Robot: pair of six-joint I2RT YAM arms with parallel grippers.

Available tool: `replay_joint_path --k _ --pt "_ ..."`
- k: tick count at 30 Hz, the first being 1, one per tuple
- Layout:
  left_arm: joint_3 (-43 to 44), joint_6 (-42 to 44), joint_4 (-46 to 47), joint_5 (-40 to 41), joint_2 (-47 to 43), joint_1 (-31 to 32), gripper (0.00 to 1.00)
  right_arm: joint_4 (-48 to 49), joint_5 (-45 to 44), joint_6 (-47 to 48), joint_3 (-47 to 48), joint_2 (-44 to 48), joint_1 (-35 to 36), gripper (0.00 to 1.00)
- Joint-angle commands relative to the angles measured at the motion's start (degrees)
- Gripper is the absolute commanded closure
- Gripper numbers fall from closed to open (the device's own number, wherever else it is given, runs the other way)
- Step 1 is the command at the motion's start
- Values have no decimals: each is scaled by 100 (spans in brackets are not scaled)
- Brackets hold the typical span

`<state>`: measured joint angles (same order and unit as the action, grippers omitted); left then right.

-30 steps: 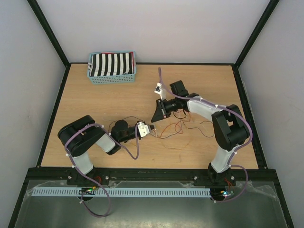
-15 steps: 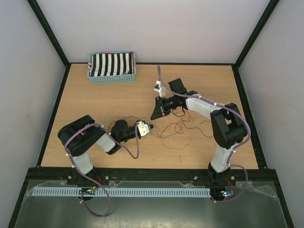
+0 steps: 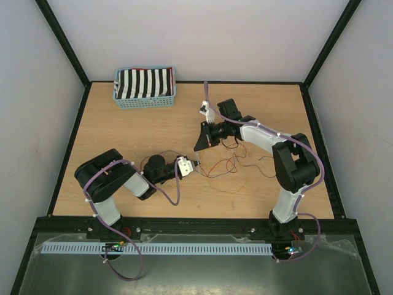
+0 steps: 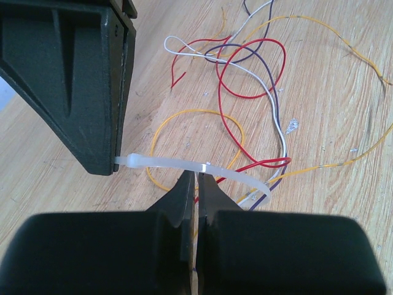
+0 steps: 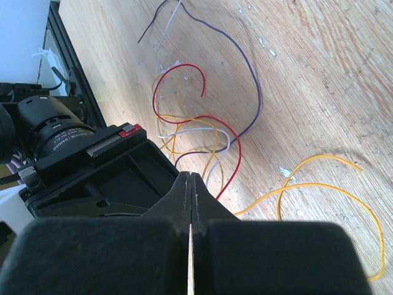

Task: Zip-tie the wires
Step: Tie the cable at the center of the board.

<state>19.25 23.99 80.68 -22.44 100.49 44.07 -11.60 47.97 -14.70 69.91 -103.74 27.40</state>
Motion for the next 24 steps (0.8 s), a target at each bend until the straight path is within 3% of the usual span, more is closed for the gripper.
replay_joint_path --k 1,9,16,24 --pt "18 -76 -28 -412 6 73 100 642 -154 -200 340 13 -22 100" --pt "1 -272 -26 -217 -68 -8 98 685 -62 -136 -27 179 -23 100" --pt "9 -530 -27 -165 -137 -131 79 930 -54 -183 -677 407 -22 100" --pt "-10 -565 -26 -155 -184 -136 50 1437 80 -550 -1085 624 -23 100"
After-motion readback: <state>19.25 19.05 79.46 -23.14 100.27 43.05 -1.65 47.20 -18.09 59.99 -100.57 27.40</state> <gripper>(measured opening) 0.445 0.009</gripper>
